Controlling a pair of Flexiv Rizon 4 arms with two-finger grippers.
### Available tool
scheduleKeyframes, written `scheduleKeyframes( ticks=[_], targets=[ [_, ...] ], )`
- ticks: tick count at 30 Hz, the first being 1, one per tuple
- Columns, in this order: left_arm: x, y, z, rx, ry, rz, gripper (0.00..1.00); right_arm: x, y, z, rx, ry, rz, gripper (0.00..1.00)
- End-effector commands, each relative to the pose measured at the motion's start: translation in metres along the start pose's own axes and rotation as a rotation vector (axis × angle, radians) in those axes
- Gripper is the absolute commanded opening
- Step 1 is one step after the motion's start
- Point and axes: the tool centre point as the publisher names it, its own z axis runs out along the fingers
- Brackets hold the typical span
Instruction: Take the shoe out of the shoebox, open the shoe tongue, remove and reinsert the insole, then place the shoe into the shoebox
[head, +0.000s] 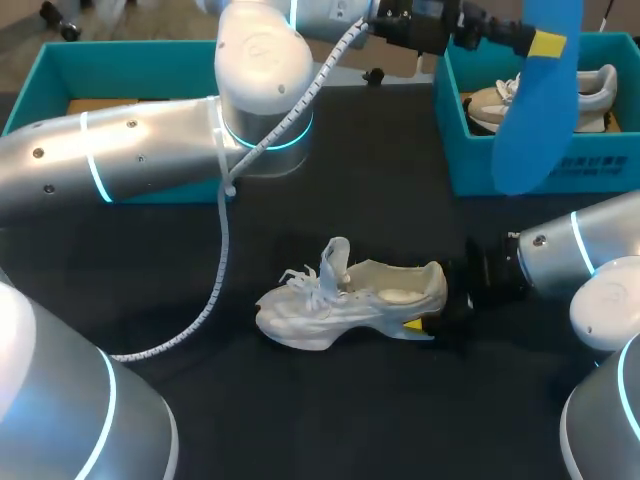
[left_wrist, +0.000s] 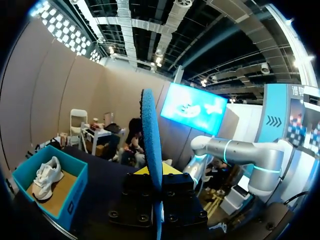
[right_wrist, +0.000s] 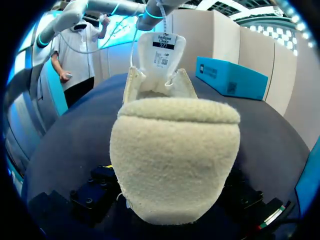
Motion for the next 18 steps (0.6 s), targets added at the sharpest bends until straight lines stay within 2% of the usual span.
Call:
scheduleKeyframes(
  ticks=[1, 6, 11, 18],
  targets=[
    [0.012, -0.004, -0.014, 0.022, 0.031, -0.08, 0.0, -0.002, -0.003, 0.001, 0.003, -0.001, 0.0, 0.0],
    [0.035, -0.011, -0.026, 0.033, 0.078, -0.192, 0.0, -0.002, -0.003, 0.001, 0.003, -0.001, 0.0, 0.0],
    [0.057, -0.012, -0.041, 0.008, 0.095, -0.284, 0.0, -0.002, -0.003, 0.001, 0.003, -0.001, 0.0, 0.0],
    [0.076, -0.001, -0.056, -0.008, 0.113, -0.416, 0.0, -0.002, -0.003, 0.001, 0.003, -0.001, 0.0, 0.0]
  ],
)
